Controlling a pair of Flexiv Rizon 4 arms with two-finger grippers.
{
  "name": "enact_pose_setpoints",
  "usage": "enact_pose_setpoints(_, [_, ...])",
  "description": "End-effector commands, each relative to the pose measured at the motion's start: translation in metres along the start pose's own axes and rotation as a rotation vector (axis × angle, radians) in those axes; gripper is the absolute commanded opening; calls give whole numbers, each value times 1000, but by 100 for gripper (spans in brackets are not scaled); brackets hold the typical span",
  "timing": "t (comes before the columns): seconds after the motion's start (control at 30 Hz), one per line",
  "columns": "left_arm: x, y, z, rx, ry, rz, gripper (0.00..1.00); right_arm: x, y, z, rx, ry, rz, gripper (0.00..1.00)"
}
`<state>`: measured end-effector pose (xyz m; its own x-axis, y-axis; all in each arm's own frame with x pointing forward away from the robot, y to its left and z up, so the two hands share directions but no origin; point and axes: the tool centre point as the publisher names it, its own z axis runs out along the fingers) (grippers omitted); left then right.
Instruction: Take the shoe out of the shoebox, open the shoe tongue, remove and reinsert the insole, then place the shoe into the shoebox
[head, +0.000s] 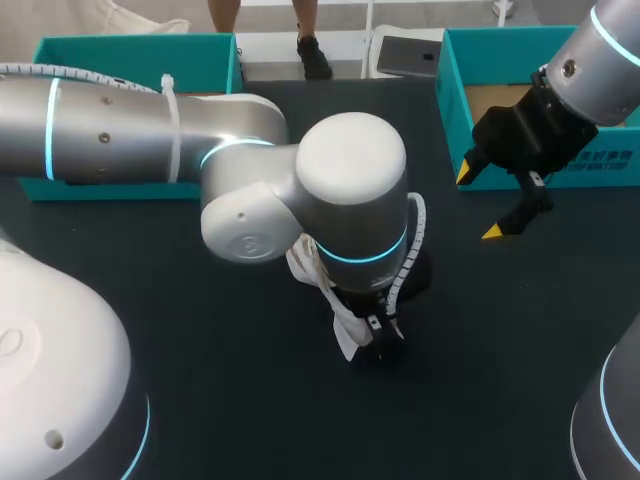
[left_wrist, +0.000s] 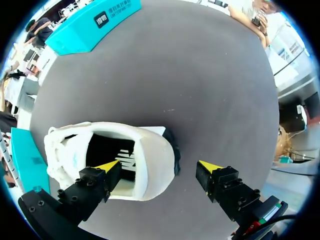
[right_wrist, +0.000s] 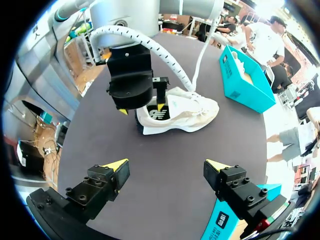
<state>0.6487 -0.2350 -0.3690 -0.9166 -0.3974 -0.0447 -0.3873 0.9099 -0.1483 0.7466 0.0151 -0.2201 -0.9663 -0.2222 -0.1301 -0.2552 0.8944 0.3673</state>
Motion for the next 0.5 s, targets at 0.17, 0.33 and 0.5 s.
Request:
enact_pose_setpoints(0.17, [2,-9,15,-28,16,-6,79,0,0,1,4,-1,1,100])
enact_pose_setpoints(0.33, [5,-9,17,-37,24,-4,56,0,0,1,4,-1,1,100])
enact_pose_setpoints(0.5, [6,-7,23,-57,45,-10,47,0,0,1,4,-1,1,100])
